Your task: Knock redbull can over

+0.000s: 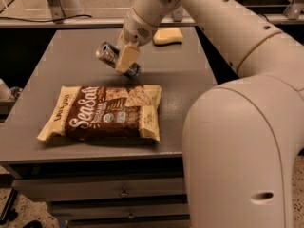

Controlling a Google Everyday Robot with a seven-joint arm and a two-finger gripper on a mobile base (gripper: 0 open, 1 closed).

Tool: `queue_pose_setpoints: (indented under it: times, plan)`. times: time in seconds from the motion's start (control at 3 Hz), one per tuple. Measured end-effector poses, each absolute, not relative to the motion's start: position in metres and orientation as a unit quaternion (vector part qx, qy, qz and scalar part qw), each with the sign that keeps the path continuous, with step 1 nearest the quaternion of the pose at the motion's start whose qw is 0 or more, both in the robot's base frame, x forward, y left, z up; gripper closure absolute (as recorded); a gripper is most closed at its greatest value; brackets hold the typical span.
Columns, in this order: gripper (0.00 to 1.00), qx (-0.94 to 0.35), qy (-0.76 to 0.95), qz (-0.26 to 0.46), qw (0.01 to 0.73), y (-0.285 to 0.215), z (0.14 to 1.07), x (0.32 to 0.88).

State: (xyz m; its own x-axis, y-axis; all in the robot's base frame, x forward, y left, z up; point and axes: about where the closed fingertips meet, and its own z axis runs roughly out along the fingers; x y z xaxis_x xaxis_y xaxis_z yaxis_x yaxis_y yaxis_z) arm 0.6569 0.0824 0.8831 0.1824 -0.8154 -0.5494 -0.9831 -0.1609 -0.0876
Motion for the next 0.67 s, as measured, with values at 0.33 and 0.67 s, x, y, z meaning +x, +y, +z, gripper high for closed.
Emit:
queue_pose_setpoints:
  times: [0.33,0.67]
  plan:
    - [0.79,-0.757,0.603,0.195,0.16,0.0629,0.8667,0.6331]
    - [0.56,-0.764,0.599,0.191,0.143,0.0574,0.8633,0.6282]
